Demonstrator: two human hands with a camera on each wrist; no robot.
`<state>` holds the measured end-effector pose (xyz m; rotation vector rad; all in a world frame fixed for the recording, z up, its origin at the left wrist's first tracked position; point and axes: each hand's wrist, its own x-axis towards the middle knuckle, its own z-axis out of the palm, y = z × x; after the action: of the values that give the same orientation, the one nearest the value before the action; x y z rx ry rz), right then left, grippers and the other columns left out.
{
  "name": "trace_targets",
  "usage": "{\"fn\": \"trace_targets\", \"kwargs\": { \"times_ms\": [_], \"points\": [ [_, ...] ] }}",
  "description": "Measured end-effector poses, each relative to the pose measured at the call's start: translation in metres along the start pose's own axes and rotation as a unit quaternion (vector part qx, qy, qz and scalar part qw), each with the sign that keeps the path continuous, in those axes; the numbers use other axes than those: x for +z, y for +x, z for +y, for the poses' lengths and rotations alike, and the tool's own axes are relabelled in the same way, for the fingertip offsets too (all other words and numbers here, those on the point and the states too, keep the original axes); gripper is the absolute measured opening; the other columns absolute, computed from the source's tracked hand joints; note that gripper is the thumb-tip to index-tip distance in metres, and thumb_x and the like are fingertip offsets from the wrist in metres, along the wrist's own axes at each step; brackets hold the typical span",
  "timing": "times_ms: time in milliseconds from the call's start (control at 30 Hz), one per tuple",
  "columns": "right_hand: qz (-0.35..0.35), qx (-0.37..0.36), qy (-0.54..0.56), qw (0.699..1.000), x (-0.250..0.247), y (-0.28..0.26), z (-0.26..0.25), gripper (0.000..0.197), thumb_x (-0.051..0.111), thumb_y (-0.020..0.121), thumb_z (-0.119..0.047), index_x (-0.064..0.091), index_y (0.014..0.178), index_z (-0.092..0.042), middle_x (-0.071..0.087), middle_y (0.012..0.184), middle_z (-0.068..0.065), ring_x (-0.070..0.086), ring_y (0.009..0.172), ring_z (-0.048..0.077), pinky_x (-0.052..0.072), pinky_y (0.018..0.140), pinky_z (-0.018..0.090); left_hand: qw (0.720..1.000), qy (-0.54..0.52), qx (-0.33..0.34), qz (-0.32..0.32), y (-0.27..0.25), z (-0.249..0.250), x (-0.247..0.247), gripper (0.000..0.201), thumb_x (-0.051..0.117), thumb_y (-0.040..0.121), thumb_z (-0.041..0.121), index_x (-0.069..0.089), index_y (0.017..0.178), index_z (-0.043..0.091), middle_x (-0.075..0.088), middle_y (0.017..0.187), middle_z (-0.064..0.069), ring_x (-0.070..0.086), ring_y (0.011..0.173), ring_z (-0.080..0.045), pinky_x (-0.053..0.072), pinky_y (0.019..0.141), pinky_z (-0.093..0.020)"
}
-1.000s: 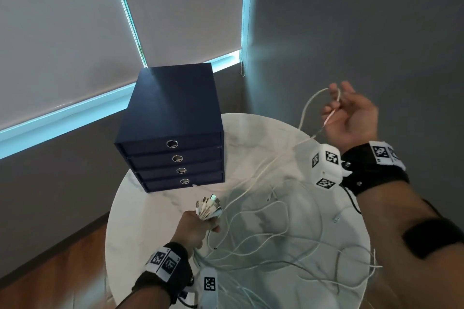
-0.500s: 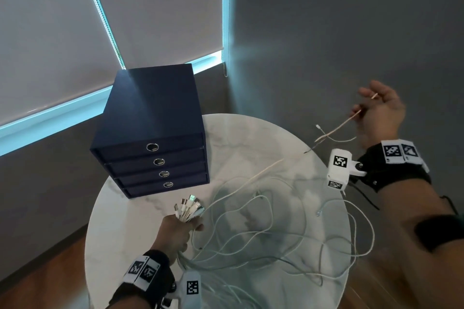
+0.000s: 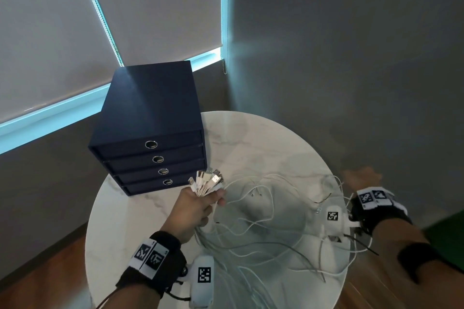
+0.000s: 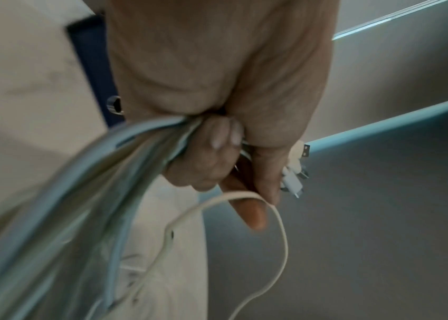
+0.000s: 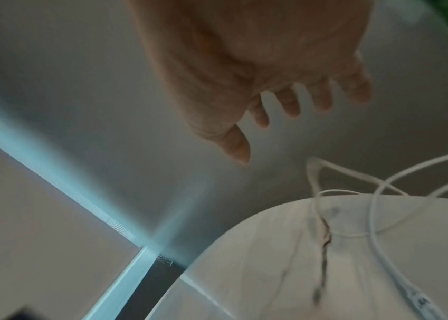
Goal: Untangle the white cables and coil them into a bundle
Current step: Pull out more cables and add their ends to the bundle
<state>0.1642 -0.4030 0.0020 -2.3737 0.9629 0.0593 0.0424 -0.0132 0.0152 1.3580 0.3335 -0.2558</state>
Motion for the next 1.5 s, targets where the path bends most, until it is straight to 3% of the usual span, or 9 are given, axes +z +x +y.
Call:
{"fn": "trace_targets", "kwargs": {
  "times_ms": [133, 233, 367, 433, 567, 900, 1133, 1300, 1500],
  "points": [
    [-0.057, -0.209, 0.109, 0.97, 0.011, -0.062, -0.048, 0.052, 0.062, 0.085, -0.055, 0.062, 0.121, -0.017, 0.062, 0.123, 0.007, 0.057, 0.115, 0.028, 0.047, 0.097, 0.034, 0.998, 0.01, 0.056, -0.034, -0.008, 0.031, 0.027, 0.027, 0.073, 0.089, 0.021, 0.069, 0.104, 0.0, 0.067, 0.083, -0.004, 0.019, 0.047, -0.01, 0.015, 0.042, -0.02],
    [-0.306, -0.329, 0.28, 0.848, 0.003, -0.146, -0.098, 0.037, 0.052, 0.098, -0.04, 0.068, 0.11, -0.008, 0.072, 0.103, 0.006, 0.066, 0.098, 0.023, 0.051, 0.076, 0.017, 0.994, -0.02, 0.097, -0.034, -0.014, 0.052, 0.046, 0.018, 0.067, 0.094, 0.018, 0.069, 0.099, 0.0, 0.062, 0.076, -0.001, 0.021, 0.046, -0.009, 0.016, 0.042, -0.02],
    [-0.522, -0.375, 0.309, 0.701, 0.02, -0.224, -0.12, 0.063, 0.064, 0.084, -0.056, 0.061, 0.12, -0.005, 0.069, 0.109, 0.007, 0.065, 0.109, 0.023, 0.05, 0.098, 0.041, 0.976, -0.095, 0.198, -0.001, -0.028, 0.082, 0.064, 0.012, 0.065, 0.093, 0.017, 0.07, 0.085, 0.008, 0.048, 0.061, -0.008, 0.039, 0.046, -0.012, 0.032, 0.041, -0.021],
    [-0.576, -0.365, 0.29, 0.671, 0.032, -0.242, -0.114, 0.048, 0.076, 0.077, -0.045, 0.064, 0.108, -0.011, 0.072, 0.097, -0.001, 0.069, 0.093, 0.017, 0.055, 0.085, 0.033, 0.965, -0.12, 0.233, 0.0, -0.032, 0.096, 0.067, 0.017, 0.067, 0.089, 0.026, 0.074, 0.093, 0.011, 0.038, 0.065, -0.009, 0.028, 0.05, -0.014, 0.024, 0.043, -0.021],
    [-0.577, -0.355, 0.166, 0.717, 0.049, -0.238, -0.086, 0.028, 0.072, 0.086, -0.024, 0.056, 0.072, -0.006, 0.052, 0.055, 0.006, 0.051, 0.046, 0.022, 0.043, 0.047, 0.026, 0.948, -0.184, 0.26, 0.017, -0.027, 0.115, 0.047, 0.018, 0.061, 0.094, 0.027, 0.07, 0.096, 0.012, 0.035, 0.061, 0.002, 0.022, 0.046, -0.007, 0.018, 0.039, -0.017],
    [-0.476, -0.252, 0.055, 0.841, 0.039, -0.129, 0.003, 0.035, 0.069, 0.088, -0.02, 0.049, 0.058, -0.018, 0.043, 0.045, 0.003, 0.042, 0.037, 0.018, 0.038, 0.044, 0.025, 0.922, -0.281, 0.222, 0.148, 0.002, 0.099, 0.003, 0.019, 0.056, 0.102, 0.031, 0.068, 0.097, 0.017, 0.027, 0.059, 0.007, 0.021, 0.045, -0.004, 0.02, 0.036, -0.018],
    [-0.308, -0.235, -0.083, 0.918, 0.011, -0.047, 0.065, 0.007, 0.068, 0.087, -0.017, 0.068, 0.081, -0.014, 0.052, 0.043, -0.005, 0.049, 0.039, 0.011, 0.042, 0.047, 0.025, 0.914, -0.304, 0.179, 0.198, 0.017, 0.076, -0.016, 0.022, 0.056, 0.102, 0.035, 0.066, 0.094, 0.018, 0.025, 0.056, 0.009, 0.021, 0.044, -0.005, 0.02, 0.037, -0.018],
    [-0.197, -0.239, -0.12, 0.943, -0.008, -0.013, 0.074, 0.034, 0.066, 0.087, 0.0, 0.058, 0.061, -0.02, 0.055, 0.056, -0.001, 0.054, 0.056, 0.016, 0.041, 0.05, 0.015, 0.912, -0.323, 0.141, 0.209, 0.023, 0.047, -0.027, 0.026, 0.055, 0.102, 0.037, 0.064, 0.088, 0.018, 0.028, 0.055, 0.009, 0.023, 0.042, -0.004, 0.021, 0.035, -0.018],
    [-0.097, -0.213, -0.262, 0.936, -0.01, -0.017, 0.068, 0.035, 0.041, 0.095, -0.046, 0.067, 0.091, -0.024, 0.072, 0.092, 0.006, 0.068, 0.089, 0.028, 0.051, 0.083, 0.037, 0.945, -0.233, 0.061, 0.22, 0.03, 0.009, -0.026, 0.034, 0.055, 0.102, 0.036, 0.053, 0.075, 0.015, 0.04, 0.048, 0.007, 0.028, 0.037, -0.005, 0.019, 0.034, -0.016]
  ]
}}
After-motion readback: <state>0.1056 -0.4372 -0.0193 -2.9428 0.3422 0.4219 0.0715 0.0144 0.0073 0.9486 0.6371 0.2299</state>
